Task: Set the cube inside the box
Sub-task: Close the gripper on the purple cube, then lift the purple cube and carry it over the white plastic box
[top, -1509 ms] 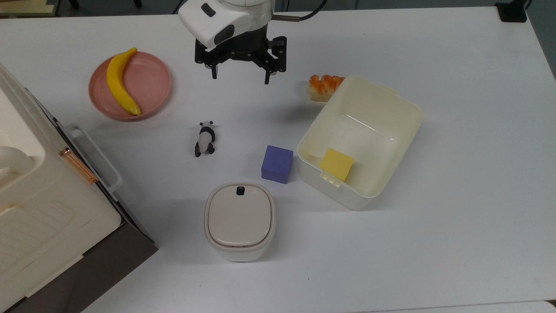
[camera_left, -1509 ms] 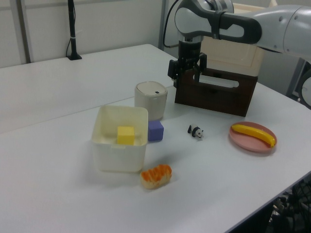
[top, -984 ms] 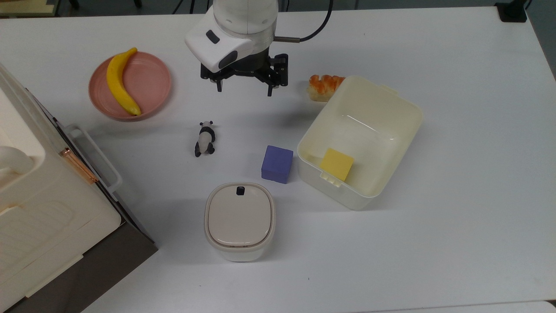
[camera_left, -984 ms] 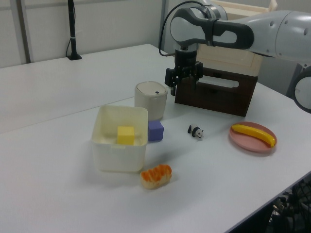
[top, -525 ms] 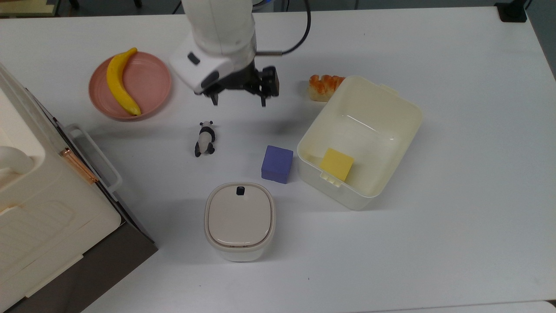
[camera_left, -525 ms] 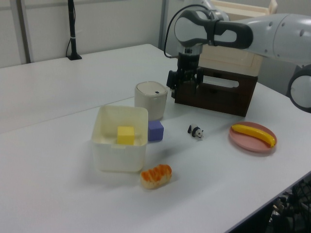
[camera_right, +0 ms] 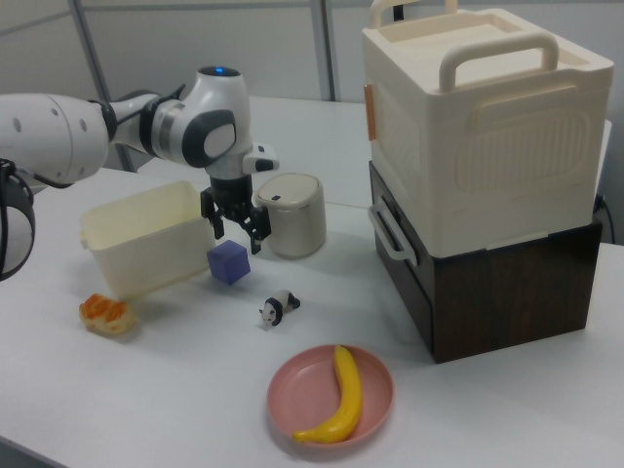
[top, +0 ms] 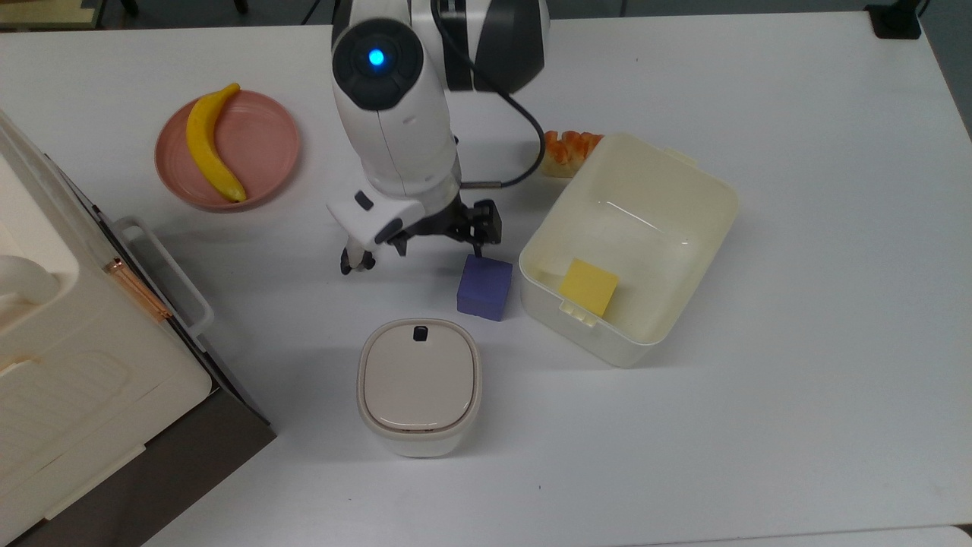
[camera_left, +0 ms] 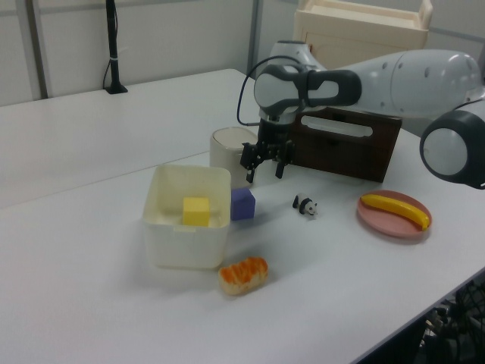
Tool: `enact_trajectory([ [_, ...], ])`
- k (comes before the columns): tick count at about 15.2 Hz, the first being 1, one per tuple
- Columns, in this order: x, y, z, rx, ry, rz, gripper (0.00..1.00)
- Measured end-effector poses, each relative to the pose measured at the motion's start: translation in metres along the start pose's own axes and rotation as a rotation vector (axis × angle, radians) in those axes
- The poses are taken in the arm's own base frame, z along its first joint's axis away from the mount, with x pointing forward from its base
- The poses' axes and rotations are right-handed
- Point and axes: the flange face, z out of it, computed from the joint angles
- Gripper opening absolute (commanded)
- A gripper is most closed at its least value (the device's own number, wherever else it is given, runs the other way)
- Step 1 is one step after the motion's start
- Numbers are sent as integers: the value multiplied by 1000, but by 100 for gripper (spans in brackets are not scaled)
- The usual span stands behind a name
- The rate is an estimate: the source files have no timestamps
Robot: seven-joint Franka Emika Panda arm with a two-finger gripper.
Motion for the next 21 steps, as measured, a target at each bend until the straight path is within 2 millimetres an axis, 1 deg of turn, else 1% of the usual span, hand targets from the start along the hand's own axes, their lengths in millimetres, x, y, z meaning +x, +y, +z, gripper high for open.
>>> enact_trajectory([
  [3,4,-4,16,48,-2,-5,100],
  [9,7,-9,23,119,7,3,100],
  [12,8,-17,37,118,-3,-4,100],
  [16,15,-19,57,112,20,-2,99],
  [17,16,-19,61,111,21,-2,91],
  [18,16,-18,64,110,22,0,77],
  [19,17,-18,68,109,21,1,56],
  [20,17,-17,72,108,18,1,33],
  [21,17,-17,75,107,15,1,16],
])
